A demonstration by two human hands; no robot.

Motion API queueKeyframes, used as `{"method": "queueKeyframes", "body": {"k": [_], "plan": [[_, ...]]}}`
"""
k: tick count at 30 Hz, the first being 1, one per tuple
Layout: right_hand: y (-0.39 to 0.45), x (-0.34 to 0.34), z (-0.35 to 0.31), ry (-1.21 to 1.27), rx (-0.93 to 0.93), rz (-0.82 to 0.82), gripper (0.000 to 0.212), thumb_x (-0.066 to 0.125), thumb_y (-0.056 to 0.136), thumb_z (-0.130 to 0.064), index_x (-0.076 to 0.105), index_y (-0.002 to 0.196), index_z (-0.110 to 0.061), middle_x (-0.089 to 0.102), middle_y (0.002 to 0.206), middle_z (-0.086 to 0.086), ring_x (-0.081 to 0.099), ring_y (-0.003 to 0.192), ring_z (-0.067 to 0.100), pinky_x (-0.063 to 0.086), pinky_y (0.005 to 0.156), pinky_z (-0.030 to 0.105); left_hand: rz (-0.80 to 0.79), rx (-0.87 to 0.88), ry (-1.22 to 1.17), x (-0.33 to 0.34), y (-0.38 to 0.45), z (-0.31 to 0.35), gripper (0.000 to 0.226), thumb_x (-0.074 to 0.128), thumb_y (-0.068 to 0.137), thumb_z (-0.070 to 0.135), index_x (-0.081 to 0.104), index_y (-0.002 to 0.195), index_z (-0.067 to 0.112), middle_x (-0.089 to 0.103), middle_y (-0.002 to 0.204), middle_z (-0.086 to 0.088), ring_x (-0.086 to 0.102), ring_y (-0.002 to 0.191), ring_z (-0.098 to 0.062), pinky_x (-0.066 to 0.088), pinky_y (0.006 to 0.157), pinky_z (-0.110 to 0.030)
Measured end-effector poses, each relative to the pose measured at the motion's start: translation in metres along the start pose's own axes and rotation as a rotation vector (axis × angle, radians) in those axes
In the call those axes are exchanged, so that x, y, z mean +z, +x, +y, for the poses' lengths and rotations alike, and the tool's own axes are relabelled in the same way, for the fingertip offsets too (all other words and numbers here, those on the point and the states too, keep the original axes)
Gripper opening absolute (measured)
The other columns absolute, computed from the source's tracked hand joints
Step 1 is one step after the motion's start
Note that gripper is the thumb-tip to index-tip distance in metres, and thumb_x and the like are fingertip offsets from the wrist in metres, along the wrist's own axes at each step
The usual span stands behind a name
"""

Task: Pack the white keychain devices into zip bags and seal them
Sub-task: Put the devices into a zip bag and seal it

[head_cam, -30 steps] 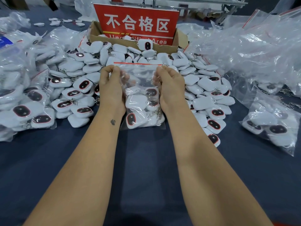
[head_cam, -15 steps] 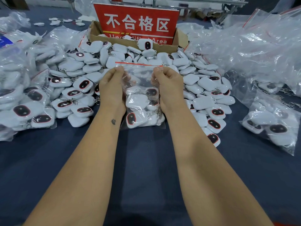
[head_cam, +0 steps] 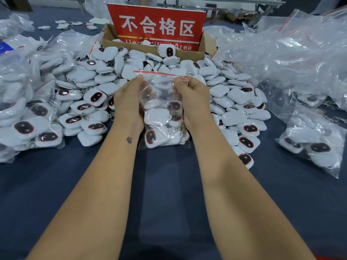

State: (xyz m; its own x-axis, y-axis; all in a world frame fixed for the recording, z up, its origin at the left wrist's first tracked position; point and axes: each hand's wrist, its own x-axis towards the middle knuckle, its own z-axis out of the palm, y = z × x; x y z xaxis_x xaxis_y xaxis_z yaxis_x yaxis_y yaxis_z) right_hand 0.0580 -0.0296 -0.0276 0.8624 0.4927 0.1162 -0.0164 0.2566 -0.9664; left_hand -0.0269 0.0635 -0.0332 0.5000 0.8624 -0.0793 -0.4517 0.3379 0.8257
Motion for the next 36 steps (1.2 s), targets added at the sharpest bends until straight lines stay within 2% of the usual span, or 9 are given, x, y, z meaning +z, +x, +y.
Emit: {"method": "queueKeyframes", "body": {"k": [4, 8, 12, 19, 23, 25, 28, 32, 36], "plan": [[-0.0002, -0.0002, -0.0027, 0.086, 0.036, -0.044, 0.011, 0.066, 0.090, -0.002, 0.069, 0.081, -0.008, 0.063, 0.063, -0.001, 0.057, 0.056, 0.008, 0.051, 0.060, 0.021, -0.073, 0.019, 0.060, -0.0042, 0.0011, -0.0010, 0.014, 0.067, 0.091, 0.016, 0.067, 0.078, 0.009, 0.066, 0.068, -0.001, 0.062, 0.061, -0.014, 0.054, 0.061, -0.027], [-0.0002, -0.0006, -0.0025, 0.035, 0.042, -0.049, 0.006, 0.070, 0.088, -0.004, 0.072, 0.085, -0.009, 0.064, 0.069, 0.002, 0.059, 0.061, 0.009, 0.051, 0.067, 0.025, -0.068, 0.037, 0.044, -0.0052, 0.0006, -0.0017, 0.020, 0.067, 0.091, 0.012, 0.069, 0.071, 0.013, 0.068, 0.066, 0.001, 0.064, 0.060, -0.010, 0.054, 0.058, -0.025], [0.0000, -0.0003, -0.0012, -0.011, 0.015, -0.041, 0.012, 0.069, 0.089, -0.004, 0.071, 0.081, -0.013, 0.065, 0.065, -0.004, 0.058, 0.056, 0.002, 0.050, 0.062, 0.019, -0.065, 0.043, 0.026, -0.0030, -0.0001, -0.0013, 0.027, 0.067, 0.090, 0.006, 0.071, 0.065, 0.016, 0.071, 0.068, 0.003, 0.064, 0.062, -0.007, 0.056, 0.061, -0.024], [0.0018, -0.0012, -0.0024, 0.083, 0.055, -0.081, 0.011, 0.066, 0.085, 0.002, 0.068, 0.080, -0.007, 0.065, 0.060, -0.005, 0.060, 0.056, 0.006, 0.050, 0.061, 0.019, -0.141, 0.033, -0.011, -0.0021, -0.0028, -0.0013, 0.010, 0.067, 0.090, 0.010, 0.068, 0.081, 0.009, 0.070, 0.074, 0.000, 0.065, 0.069, -0.011, 0.056, 0.064, -0.026], [0.0000, -0.0011, -0.0021, 0.080, 0.050, -0.088, 0.010, 0.067, 0.086, 0.003, 0.068, 0.081, -0.006, 0.065, 0.061, -0.005, 0.060, 0.056, 0.005, 0.050, 0.059, 0.018, -0.184, 0.019, 0.028, -0.0033, -0.0018, -0.0018, 0.008, 0.071, 0.086, 0.015, 0.069, 0.085, 0.008, 0.068, 0.074, -0.002, 0.062, 0.072, -0.018, 0.053, 0.072, -0.033], [-0.0002, -0.0004, -0.0022, 0.077, 0.052, -0.084, 0.012, 0.067, 0.086, 0.003, 0.068, 0.079, -0.007, 0.066, 0.063, -0.002, 0.061, 0.058, 0.009, 0.052, 0.063, 0.023, -0.191, 0.003, 0.066, -0.0038, -0.0016, -0.0021, 0.006, 0.073, 0.083, 0.014, 0.071, 0.081, 0.009, 0.069, 0.075, -0.005, 0.063, 0.071, -0.020, 0.054, 0.076, -0.038], [-0.0001, 0.0000, -0.0021, 0.079, 0.058, -0.107, 0.009, 0.068, 0.087, 0.001, 0.069, 0.082, -0.007, 0.066, 0.071, 0.006, 0.062, 0.071, 0.021, 0.053, 0.080, 0.039, -0.175, 0.009, 0.089, -0.0035, -0.0021, -0.0022, 0.010, 0.072, 0.086, 0.011, 0.073, 0.076, 0.010, 0.070, 0.079, -0.008, 0.063, 0.075, -0.022, 0.053, 0.088, -0.044], [-0.0021, 0.0006, -0.0025, 0.077, 0.073, -0.147, 0.007, 0.071, 0.086, -0.001, 0.072, 0.092, -0.001, 0.068, 0.097, 0.027, 0.064, 0.090, 0.036, 0.048, 0.099, 0.057, -0.165, 0.026, 0.099, -0.0013, -0.0024, -0.0002, 0.018, 0.072, 0.086, 0.011, 0.072, 0.069, 0.016, 0.072, 0.073, 0.000, 0.064, 0.070, -0.013, 0.055, 0.077, -0.032], [-0.0023, 0.0010, -0.0020, 0.058, 0.048, -0.117, 0.005, 0.073, 0.083, -0.001, 0.072, 0.086, -0.005, 0.070, 0.087, 0.017, 0.065, 0.086, 0.032, 0.051, 0.095, 0.055, -0.177, 0.028, 0.133, -0.0007, -0.0031, -0.0005, 0.009, 0.070, 0.087, 0.012, 0.069, 0.079, 0.011, 0.070, 0.075, -0.002, 0.064, 0.069, -0.015, 0.055, 0.072, -0.032]]}}
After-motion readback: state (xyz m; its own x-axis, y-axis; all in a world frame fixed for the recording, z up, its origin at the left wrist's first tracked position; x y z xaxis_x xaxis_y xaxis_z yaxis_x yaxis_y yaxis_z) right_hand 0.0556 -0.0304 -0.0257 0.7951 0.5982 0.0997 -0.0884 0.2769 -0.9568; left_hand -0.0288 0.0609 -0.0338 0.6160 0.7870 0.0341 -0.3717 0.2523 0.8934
